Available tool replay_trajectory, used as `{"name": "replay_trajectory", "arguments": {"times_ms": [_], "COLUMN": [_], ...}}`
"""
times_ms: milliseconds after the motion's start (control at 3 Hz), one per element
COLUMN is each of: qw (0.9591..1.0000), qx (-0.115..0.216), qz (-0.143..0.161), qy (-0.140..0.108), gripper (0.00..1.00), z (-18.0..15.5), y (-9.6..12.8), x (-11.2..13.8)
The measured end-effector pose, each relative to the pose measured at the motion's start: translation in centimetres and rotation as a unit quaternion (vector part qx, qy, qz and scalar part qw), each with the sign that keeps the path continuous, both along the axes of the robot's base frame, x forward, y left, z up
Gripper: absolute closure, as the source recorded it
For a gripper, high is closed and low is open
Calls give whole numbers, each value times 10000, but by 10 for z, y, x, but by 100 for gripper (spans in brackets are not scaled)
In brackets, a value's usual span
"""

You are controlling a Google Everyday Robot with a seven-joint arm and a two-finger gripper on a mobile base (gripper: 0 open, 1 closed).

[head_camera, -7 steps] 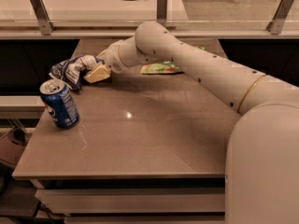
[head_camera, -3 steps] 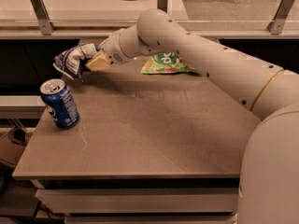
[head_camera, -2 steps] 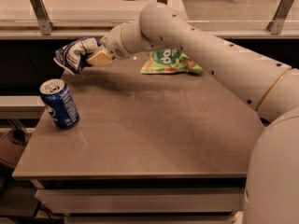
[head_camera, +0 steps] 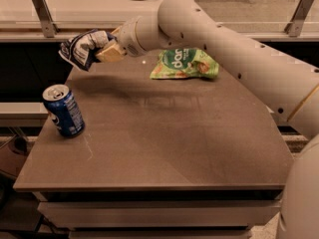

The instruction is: Pick blue chip bag

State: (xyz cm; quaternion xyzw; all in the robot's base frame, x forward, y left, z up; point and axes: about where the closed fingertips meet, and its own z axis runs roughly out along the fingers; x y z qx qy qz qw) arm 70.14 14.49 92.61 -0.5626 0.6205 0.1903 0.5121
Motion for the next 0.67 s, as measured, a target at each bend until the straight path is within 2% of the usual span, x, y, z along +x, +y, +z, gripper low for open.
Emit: {"name": "replay_trajectory", "arguments": {"times_ms": [667], "qw": [9997], "qx": [-25], "qz": [53], "qy": [-255], "gripper": [100], "z": [30], "y": [-5], "x": [-5]}}
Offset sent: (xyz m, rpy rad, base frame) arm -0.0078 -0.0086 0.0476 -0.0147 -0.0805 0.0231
